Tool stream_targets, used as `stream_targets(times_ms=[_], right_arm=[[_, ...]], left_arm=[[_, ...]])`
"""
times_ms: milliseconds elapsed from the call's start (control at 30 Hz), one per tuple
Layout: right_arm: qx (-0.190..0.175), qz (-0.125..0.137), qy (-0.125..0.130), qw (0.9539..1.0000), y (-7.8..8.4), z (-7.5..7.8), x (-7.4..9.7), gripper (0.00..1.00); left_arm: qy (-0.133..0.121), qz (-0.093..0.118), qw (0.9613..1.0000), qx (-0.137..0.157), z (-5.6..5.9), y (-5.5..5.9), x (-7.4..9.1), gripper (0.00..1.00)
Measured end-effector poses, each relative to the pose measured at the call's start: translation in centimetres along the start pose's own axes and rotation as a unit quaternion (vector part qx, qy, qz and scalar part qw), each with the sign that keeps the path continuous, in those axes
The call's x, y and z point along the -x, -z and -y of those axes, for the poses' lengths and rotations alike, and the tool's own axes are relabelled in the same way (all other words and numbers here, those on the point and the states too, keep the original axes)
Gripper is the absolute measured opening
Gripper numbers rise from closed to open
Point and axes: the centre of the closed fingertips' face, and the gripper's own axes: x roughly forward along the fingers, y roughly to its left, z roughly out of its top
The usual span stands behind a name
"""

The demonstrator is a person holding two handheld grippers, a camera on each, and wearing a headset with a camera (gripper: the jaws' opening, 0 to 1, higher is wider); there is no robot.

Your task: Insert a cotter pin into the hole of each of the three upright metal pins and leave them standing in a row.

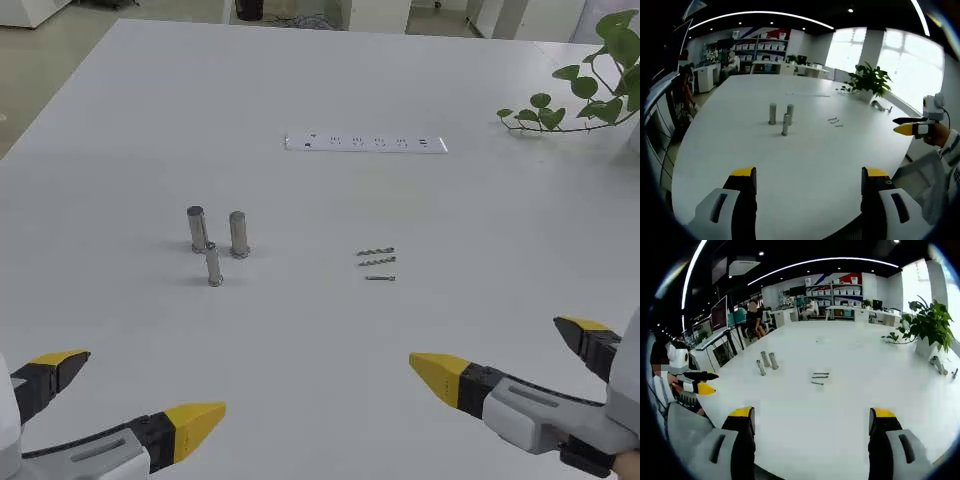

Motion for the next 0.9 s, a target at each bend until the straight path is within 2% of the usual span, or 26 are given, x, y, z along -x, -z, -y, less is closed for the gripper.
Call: stream_targets(times_ms=[333, 567, 733, 900], right_arm=[[-0.013, -0.004, 0.005, 0.9999, 0.4, 0.3, 0.3, 0.91], [-0.022, -0.001, 0.004, 0.9997, -0.1, 0.5, 0.1, 0.91], [0.001, -0.008, 0.007, 0.9999, 0.0, 0.2, 0.1, 0.91], [0.004, -0.017, 0.002, 0.9998, 0.6, -0.2, -0.1, 0.91]], left_arm=[[0.013, -0.012, 0.9998, -0.008, 0.3, 0.3, -0.2, 0.73], [0.015, -0.007, 0.9998, -0.013, 0.2, -0.5, -0.2, 0.73], [0.013, -0.008, 0.9998, -0.013, 0.0, -0.6, -0.1, 0.73], [0.015, -0.013, 0.9997, -0.012, 0.1, -0.3, -0.2, 0.73]])
